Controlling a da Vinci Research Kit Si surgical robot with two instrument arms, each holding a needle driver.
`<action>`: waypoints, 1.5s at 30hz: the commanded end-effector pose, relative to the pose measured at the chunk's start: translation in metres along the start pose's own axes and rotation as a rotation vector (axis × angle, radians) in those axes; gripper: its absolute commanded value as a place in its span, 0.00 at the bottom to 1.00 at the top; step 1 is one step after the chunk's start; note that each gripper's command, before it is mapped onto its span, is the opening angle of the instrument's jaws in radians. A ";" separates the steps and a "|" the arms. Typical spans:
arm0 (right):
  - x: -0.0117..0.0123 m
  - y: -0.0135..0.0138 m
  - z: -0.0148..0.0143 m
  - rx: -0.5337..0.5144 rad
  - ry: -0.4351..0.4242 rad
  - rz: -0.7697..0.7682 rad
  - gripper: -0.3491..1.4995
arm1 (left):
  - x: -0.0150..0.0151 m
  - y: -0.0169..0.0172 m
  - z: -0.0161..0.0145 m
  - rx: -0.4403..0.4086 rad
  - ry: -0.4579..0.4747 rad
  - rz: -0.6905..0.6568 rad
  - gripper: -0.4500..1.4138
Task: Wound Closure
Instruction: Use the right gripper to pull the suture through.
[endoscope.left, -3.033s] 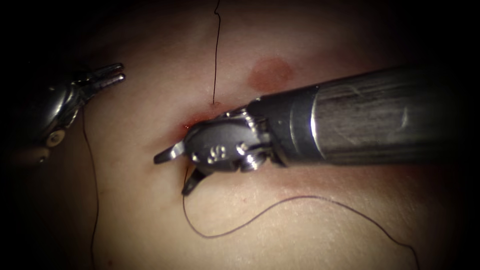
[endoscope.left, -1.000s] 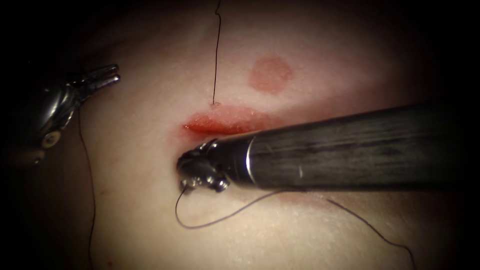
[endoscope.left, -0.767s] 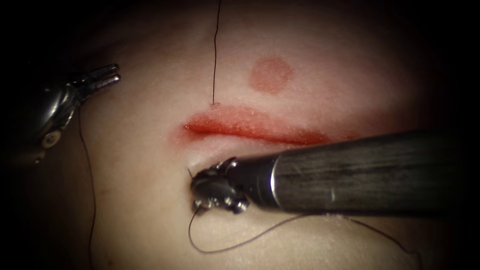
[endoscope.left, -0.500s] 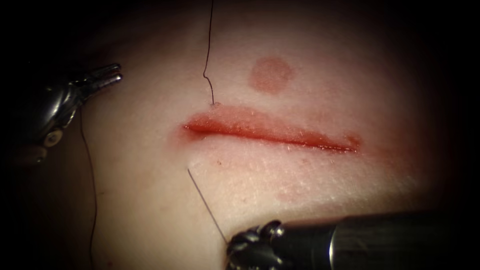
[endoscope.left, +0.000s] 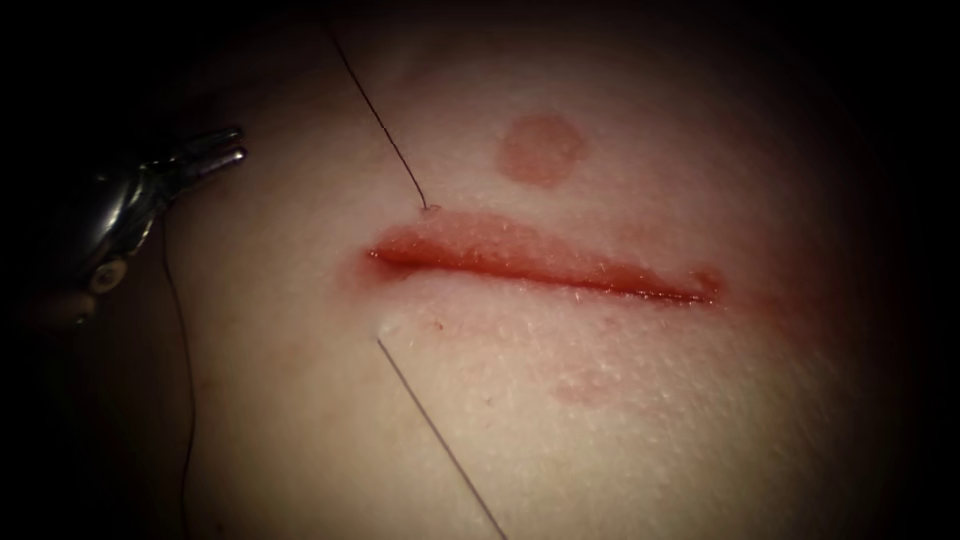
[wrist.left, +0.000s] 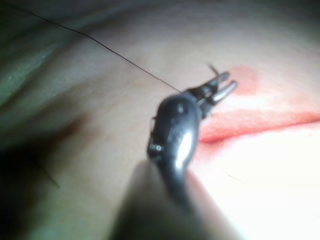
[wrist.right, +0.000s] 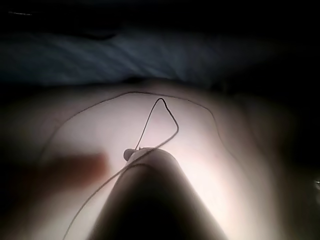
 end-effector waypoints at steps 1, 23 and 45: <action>0.0016 -0.0001 -0.0004 -0.011 0.023 0.004 0.00 | -0.0008 -0.0001 0.0005 -0.001 0.001 0.000 0.05; -0.0077 0.0096 -0.0158 -0.569 0.193 0.230 0.99 | -0.0008 -0.0001 0.0005 -0.002 0.002 -0.001 0.05; -0.0103 0.0121 -0.0232 -0.593 0.190 0.198 0.99 | -0.0007 -0.0003 0.0002 -0.005 0.002 -0.004 0.05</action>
